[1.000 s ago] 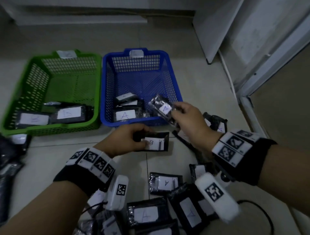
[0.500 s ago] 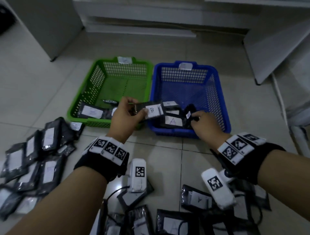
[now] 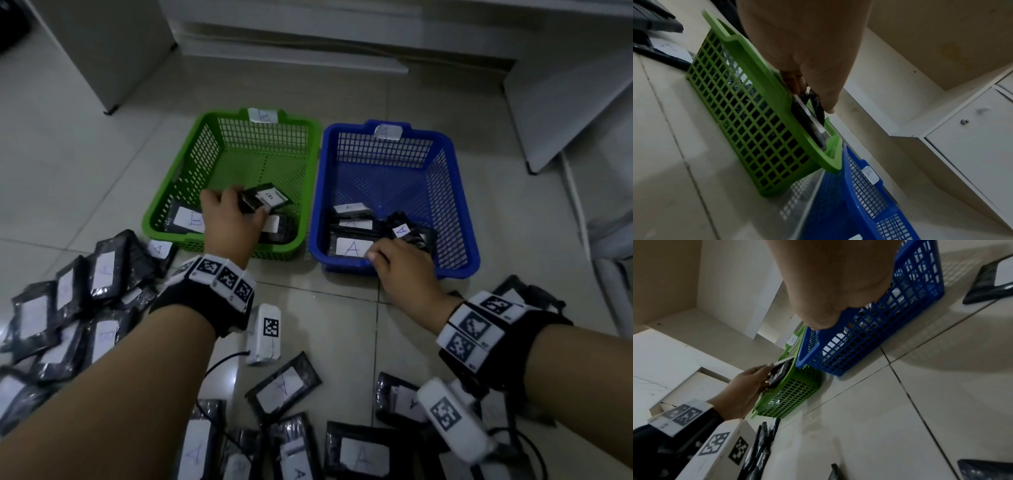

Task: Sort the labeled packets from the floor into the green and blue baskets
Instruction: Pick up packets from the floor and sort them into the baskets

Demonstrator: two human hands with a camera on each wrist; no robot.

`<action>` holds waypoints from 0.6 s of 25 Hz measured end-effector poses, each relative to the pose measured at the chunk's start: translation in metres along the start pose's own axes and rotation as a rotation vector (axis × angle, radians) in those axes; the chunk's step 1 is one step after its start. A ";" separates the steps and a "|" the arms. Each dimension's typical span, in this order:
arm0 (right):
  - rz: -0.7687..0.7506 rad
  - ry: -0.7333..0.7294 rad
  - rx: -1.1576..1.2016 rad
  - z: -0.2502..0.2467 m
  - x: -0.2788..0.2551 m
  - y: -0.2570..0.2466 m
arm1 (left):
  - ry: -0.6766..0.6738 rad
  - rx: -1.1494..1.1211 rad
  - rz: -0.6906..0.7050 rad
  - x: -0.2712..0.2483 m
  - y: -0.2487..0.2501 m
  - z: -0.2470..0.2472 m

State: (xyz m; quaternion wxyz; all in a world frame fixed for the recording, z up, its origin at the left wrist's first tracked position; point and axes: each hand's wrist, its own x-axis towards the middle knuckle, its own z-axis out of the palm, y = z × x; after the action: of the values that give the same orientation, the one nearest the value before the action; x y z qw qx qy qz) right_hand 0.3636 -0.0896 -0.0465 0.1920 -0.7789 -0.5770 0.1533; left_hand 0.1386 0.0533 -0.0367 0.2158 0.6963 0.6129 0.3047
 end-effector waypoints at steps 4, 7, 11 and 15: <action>-0.021 -0.036 0.076 -0.005 -0.004 -0.001 | 0.019 0.082 0.095 -0.021 0.000 -0.005; -0.160 0.127 0.114 -0.011 -0.031 -0.002 | -0.011 -0.012 0.195 -0.066 0.001 -0.008; -0.150 -0.009 0.153 0.003 -0.099 0.010 | -0.497 0.048 0.153 -0.141 -0.016 -0.004; 0.034 -0.323 0.013 0.018 -0.153 0.030 | -0.699 0.145 0.066 -0.184 -0.038 -0.006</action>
State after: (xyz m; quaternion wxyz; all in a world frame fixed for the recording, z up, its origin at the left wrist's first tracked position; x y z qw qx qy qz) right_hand 0.3359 -0.2418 -0.0742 0.0992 -0.7525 -0.5861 0.2836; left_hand 0.0956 -0.1226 -0.0876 0.3525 0.7913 0.4994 0.0105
